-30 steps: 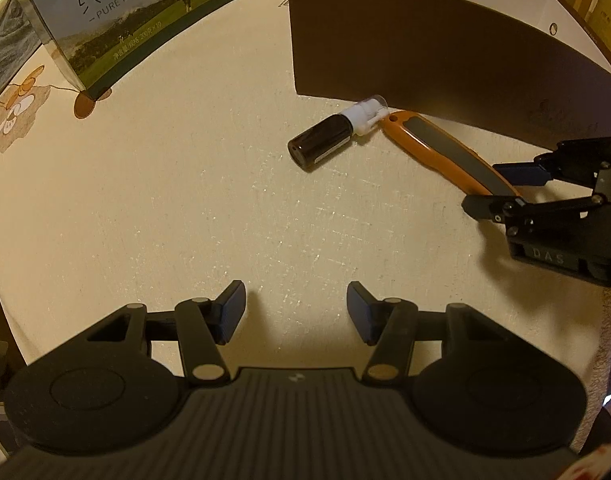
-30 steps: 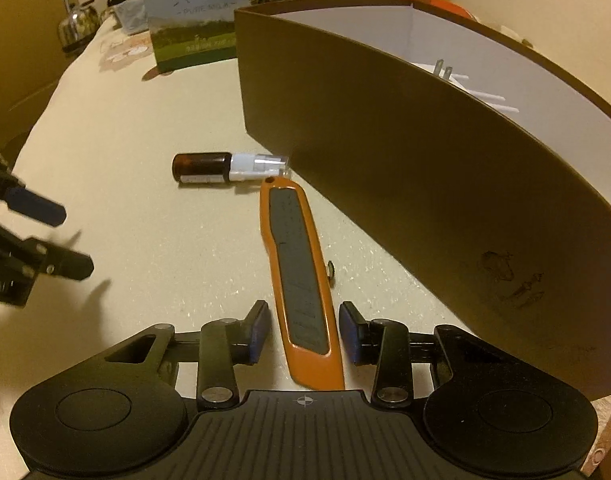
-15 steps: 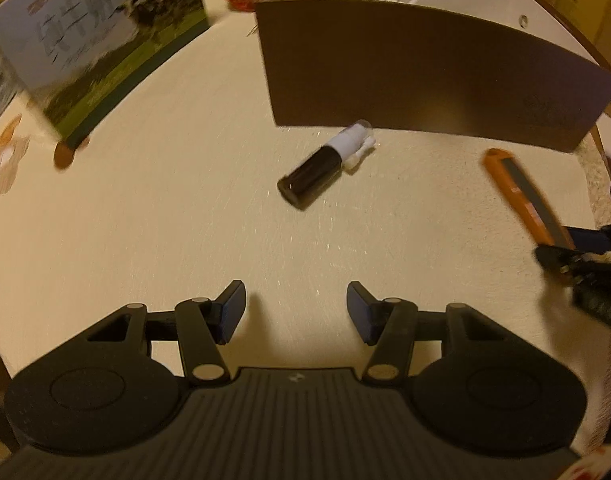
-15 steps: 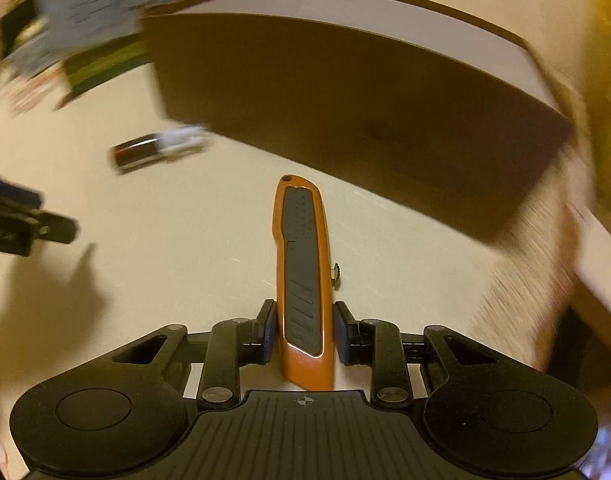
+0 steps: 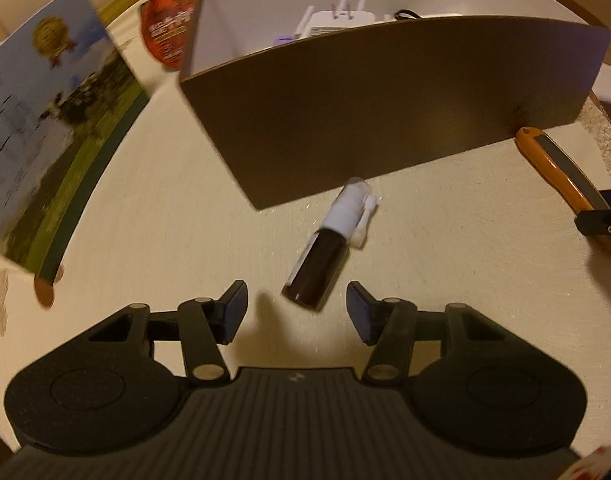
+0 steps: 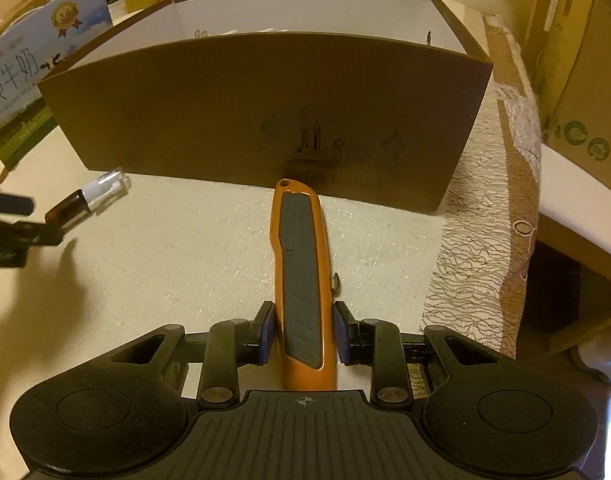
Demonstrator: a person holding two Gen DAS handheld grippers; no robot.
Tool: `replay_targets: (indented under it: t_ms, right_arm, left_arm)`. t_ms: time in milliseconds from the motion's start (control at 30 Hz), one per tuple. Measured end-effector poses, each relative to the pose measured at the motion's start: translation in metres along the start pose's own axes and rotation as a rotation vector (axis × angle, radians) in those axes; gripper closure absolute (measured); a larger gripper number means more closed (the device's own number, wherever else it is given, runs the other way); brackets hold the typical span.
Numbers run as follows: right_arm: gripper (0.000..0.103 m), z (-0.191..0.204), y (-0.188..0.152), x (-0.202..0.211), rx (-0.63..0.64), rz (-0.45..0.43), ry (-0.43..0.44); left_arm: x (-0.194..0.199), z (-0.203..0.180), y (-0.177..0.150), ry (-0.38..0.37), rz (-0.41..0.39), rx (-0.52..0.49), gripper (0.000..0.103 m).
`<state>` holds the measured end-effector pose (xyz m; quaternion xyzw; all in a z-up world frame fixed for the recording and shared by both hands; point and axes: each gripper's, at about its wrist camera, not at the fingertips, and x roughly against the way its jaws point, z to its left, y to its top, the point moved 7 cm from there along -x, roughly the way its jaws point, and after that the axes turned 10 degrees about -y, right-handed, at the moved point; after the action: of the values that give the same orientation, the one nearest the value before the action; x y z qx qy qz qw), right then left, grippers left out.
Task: Organize rigid objects
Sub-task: 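Grasp the orange knife with right tool while left tool grasps the brown spray bottle, then lift and carry the spray bottle with left tool while right tool carries the knife to the box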
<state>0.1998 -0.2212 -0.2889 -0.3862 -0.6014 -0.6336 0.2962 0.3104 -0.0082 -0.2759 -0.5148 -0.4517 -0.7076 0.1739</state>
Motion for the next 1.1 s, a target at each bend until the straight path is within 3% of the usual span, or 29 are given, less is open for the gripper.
replay_targets:
  t_ms: [33,100,233,367,500,767,933,1000,1100]
  right_arm:
    - [0.077,-0.001,0.0,0.0,0.002,-0.001,0.005]
    - [0.077,0.0,-0.001,0.0,0.009,-0.001,0.01]
    - [0.077,0.002,-0.003,0.001,0.053,-0.007,0.017]
    - [0.076,0.006,-0.007,0.003,0.105,-0.019,0.027]
    - [0.077,0.011,-0.018,0.01,0.147,-0.019,0.053]
    - [0.076,0.029,-0.051,0.032,0.24,-0.023,0.112]
    - [0.076,0.03,-0.055,0.032,0.238,-0.014,0.109]
    - [0.07,0.03,-0.05,0.029,0.233,-0.01,0.104]
    - [0.062,0.03,-0.044,0.025,0.227,-0.015,0.083]
  left_arm:
    - [-0.003,-0.001,0.001,-0.002,0.004,-0.01,0.061]
    - [-0.007,-0.002,0.002,-0.009,0.021,-0.018,0.076]
    - [-0.007,-0.003,-0.003,-0.008,0.029,0.013,0.08]
    - [0.003,-0.005,-0.017,-0.021,0.039,0.13,0.083]
    - [0.019,-0.014,-0.043,-0.046,0.053,0.277,0.083]
    - [0.053,-0.049,-0.097,-0.044,0.075,0.43,0.083]
    - [0.052,-0.055,-0.097,-0.064,0.088,0.457,0.079]
    - [0.05,-0.054,-0.09,-0.059,0.082,0.442,0.072]
    - [0.048,-0.051,-0.08,-0.061,0.071,0.428,0.071]
